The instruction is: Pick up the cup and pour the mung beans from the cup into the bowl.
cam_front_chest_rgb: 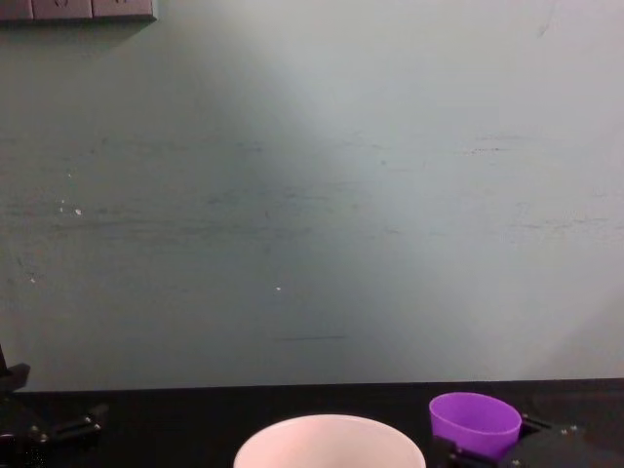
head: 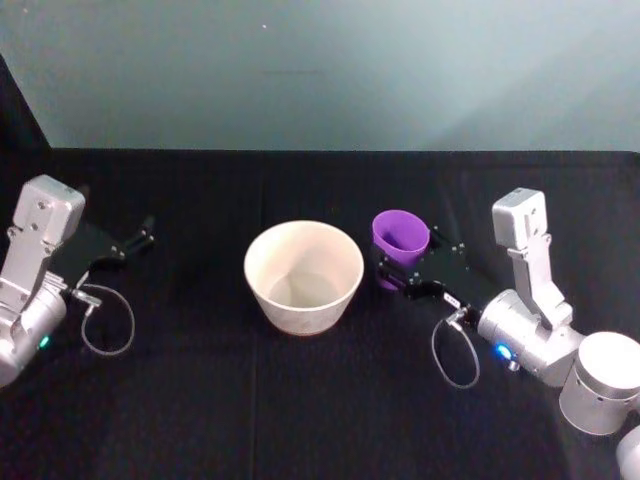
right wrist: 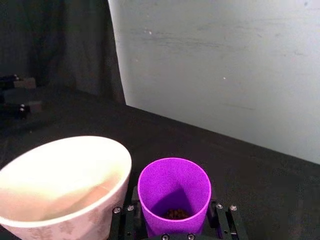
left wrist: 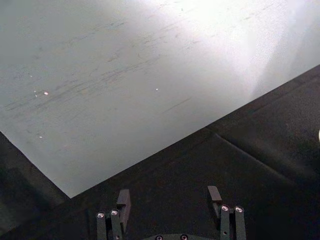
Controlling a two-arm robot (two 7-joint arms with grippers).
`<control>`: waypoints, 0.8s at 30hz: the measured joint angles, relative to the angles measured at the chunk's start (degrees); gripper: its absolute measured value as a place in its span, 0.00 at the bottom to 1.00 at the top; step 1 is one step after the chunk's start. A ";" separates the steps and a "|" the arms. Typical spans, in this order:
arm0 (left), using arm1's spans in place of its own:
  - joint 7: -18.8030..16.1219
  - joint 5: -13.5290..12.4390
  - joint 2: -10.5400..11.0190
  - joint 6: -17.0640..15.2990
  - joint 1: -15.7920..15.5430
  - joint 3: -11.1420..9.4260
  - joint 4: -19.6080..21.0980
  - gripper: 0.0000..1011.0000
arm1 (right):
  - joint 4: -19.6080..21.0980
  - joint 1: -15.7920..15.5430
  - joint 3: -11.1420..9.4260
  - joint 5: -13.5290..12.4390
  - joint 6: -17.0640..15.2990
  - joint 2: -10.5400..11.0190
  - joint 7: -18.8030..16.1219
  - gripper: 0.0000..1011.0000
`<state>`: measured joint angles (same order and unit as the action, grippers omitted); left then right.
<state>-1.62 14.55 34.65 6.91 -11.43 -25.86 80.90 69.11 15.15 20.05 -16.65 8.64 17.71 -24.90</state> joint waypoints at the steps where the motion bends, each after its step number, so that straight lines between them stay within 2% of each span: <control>1: 0.00 0.00 0.00 0.00 0.00 0.00 0.00 0.99 | 0.88 -0.31 -0.16 0.11 -0.29 0.13 0.03 0.72; 8: 0.00 0.00 0.00 0.00 0.00 0.00 0.00 0.99 | 8.11 -2.31 -2.02 -0.18 -3.66 1.19 1.86 0.71; 16: 0.00 0.00 0.00 0.00 0.00 0.00 0.00 0.99 | 16.45 -2.79 -3.34 -1.50 -11.60 3.29 3.10 0.71; 21: 0.00 0.00 0.00 0.00 0.00 0.00 0.00 0.99 | 18.79 -2.60 -3.45 -1.93 -13.31 3.98 3.43 0.71; 24: 0.00 0.00 0.00 0.00 0.00 0.00 0.00 0.99 | 18.82 -2.57 -3.28 -2.13 -13.35 4.00 3.46 0.71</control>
<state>-1.62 14.55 34.65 6.91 -11.43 -25.86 80.90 87.93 12.58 16.76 -18.79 -4.70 21.71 -21.43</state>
